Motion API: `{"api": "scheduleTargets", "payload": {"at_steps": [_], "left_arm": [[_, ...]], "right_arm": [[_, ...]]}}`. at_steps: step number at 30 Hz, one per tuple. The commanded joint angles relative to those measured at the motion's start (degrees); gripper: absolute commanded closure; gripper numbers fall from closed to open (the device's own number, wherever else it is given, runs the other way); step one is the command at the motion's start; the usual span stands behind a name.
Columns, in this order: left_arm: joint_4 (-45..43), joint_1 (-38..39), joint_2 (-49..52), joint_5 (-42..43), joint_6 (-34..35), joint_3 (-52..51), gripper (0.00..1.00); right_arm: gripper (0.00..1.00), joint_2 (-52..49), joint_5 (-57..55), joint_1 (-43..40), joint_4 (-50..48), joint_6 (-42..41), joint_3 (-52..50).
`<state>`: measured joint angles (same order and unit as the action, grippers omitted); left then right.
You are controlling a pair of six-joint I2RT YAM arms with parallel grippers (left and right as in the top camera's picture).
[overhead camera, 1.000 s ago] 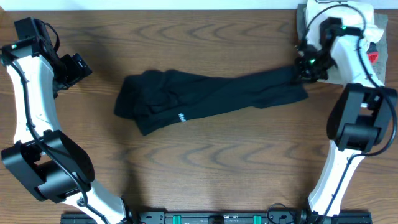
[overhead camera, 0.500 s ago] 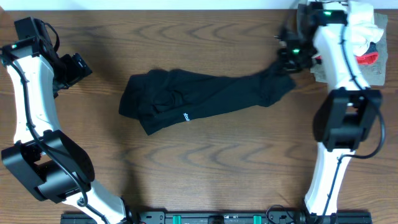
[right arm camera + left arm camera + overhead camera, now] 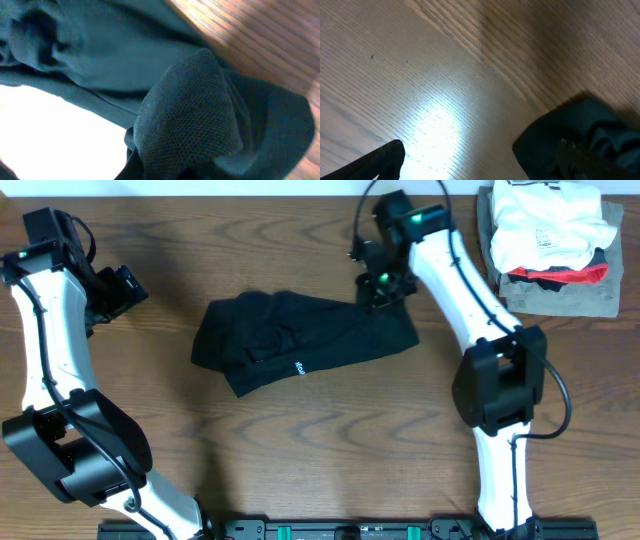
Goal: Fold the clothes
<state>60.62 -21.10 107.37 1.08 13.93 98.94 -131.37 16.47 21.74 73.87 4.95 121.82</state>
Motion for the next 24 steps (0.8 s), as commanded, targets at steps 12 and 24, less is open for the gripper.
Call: {"api": "scheduleTargets", "payload": {"at_steps": [12, 24], "left_arm": [[0.09, -0.11, 0.24, -0.72, 0.09, -0.42, 0.02], [0.07, -0.09, 0.24, -0.72, 0.13, -0.42, 0.02]], "right_arm": [[0.39, -0.02, -1.92, 4.61, -3.78, -3.67, 1.03], [0.52, -0.02, -0.81, 4.83, 1.70, -3.69, 0.96]]}}
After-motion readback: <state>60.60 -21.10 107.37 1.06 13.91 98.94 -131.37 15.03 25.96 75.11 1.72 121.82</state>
